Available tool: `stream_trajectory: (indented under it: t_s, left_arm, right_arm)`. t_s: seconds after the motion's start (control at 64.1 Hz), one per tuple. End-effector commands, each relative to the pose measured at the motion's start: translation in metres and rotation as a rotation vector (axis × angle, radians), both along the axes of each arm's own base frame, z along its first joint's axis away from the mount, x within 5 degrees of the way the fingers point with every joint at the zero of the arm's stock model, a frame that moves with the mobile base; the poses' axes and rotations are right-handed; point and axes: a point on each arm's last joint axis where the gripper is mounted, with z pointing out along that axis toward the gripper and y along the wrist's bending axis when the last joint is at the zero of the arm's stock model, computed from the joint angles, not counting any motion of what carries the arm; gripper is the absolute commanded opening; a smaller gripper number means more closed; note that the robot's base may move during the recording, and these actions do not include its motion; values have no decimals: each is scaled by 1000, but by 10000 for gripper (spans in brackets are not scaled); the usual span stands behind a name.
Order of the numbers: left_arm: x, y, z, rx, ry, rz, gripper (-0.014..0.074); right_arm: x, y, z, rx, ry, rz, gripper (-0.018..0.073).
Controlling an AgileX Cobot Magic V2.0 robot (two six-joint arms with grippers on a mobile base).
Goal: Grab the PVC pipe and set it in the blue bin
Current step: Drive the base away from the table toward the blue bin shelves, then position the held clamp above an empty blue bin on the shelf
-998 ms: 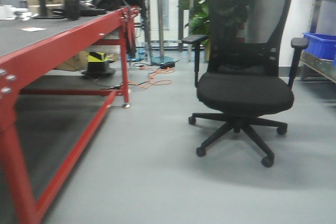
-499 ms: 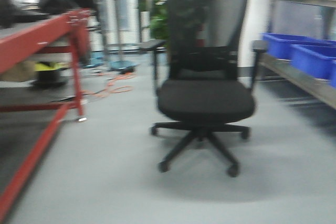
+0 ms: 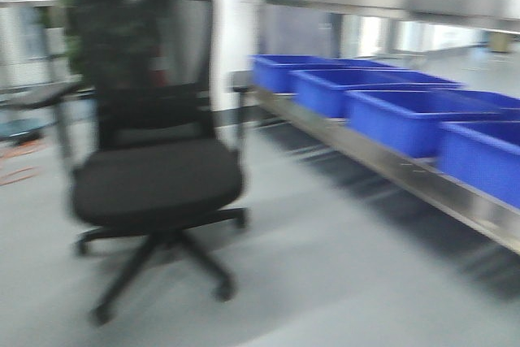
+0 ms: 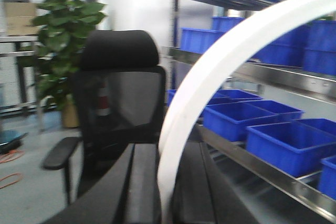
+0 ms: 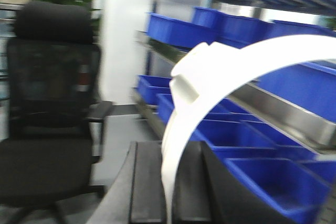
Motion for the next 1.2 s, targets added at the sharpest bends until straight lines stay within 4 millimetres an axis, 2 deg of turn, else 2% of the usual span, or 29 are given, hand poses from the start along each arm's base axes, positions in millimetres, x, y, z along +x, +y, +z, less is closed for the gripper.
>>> stream_trajectory:
  t_s: [0.0, 1.186]
  left_arm:
    - [-2, 1, 3, -3, -30, 6, -111]
    - [-2, 1, 3, -3, -32, 7, -111]
  right_arm:
    - [-1, 0, 4, -17, -33, -5, -167]
    - [-1, 0, 4, -17, -33, -5, -167]
